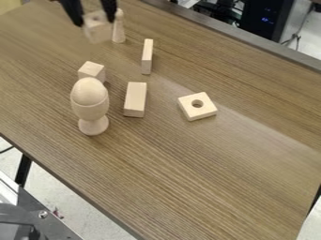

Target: Put the cube with hole on top of the block with hole

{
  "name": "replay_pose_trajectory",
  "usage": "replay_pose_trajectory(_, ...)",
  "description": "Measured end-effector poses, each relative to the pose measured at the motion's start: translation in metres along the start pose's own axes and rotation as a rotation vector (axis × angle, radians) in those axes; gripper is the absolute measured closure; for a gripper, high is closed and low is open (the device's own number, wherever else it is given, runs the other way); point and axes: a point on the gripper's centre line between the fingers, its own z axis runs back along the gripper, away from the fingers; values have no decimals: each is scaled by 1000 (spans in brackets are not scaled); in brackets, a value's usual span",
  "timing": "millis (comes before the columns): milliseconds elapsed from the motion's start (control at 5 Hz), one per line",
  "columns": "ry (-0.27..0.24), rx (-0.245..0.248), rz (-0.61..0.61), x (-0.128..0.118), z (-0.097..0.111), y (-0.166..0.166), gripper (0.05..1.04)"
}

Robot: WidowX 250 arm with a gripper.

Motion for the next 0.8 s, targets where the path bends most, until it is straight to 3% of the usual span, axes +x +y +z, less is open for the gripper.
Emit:
replay_pose_trajectory(200, 19, -22, -66, -25, -2, -46, 371)
replay_pose_trajectory(400, 3, -59, -72, -42, -7, -75, 372)
replay_pose_trajectory(800, -31, -218, 47, -62, -37, -123, 372)
